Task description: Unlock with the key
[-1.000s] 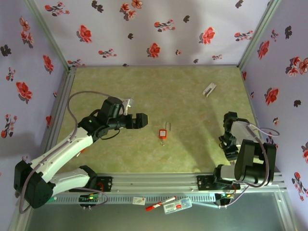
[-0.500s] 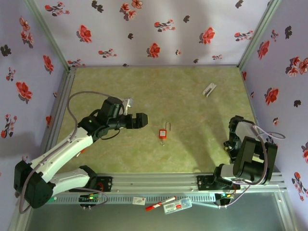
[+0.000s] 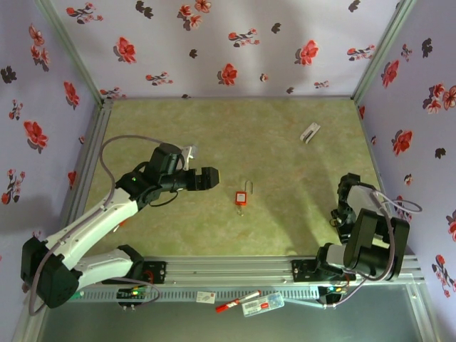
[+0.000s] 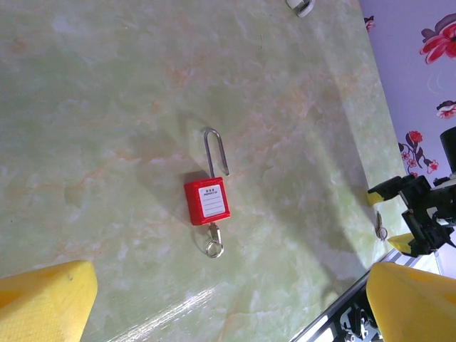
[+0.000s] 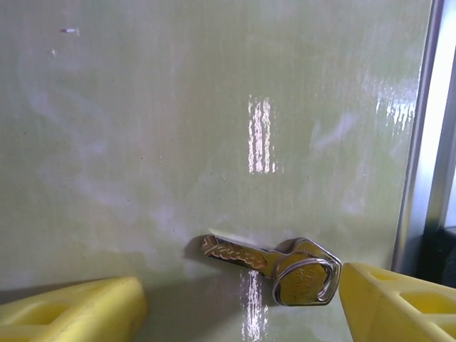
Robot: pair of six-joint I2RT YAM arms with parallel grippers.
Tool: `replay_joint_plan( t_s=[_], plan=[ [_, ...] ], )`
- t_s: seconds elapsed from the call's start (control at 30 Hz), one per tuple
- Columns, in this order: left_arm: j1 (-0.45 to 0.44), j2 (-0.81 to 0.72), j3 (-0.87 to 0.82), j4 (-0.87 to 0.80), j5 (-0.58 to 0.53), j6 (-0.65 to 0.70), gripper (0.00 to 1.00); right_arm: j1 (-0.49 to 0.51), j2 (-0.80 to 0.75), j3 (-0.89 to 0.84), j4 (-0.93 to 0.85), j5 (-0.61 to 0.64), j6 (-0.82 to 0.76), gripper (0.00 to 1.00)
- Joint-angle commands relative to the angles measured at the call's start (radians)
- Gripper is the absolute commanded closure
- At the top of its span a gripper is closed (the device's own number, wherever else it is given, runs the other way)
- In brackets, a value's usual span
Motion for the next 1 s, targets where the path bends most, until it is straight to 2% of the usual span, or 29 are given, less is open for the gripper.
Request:
replay_joint_plan(
  t_s=[0.0, 0.3, 0.63, 0.7, 0.9, 0.97],
  plan=[
    [0.007, 0.002, 0.024, -0.011, 0.0, 0.01, 0.03, -0.008, 0.044, -0.114, 0.131, -0.004, 0.04, 0.24],
    [0.006, 0.016, 0.008, 0.007, 0.0, 0.006, 0.03, 0.016, 0.018, -0.138, 0.274, -0.082, 0.021, 0.29],
    [0.007, 0.026, 0.0, 0.04, -0.002, 0.006, 0.03, 0.166, 0.061, 0.025, 0.186, -0.019, -0.013, 0.27],
    [0.007, 0.022, -0.01, 0.046, 0.0, 0.004, 0.03, 0.189, 0.075, 0.049, 0.184, -0.026, -0.014, 0.32],
    [0.009, -0.009, -0.043, 0.061, 0.0, -0.005, 0.03, 0.239, 0.093, 0.019, 0.21, -0.044, 0.075, 0.32],
    [0.009, -0.024, -0.054, 0.061, -0.002, -0.006, 0.03, 0.239, 0.065, -0.007, 0.22, -0.037, 0.082, 0.36]
  ],
)
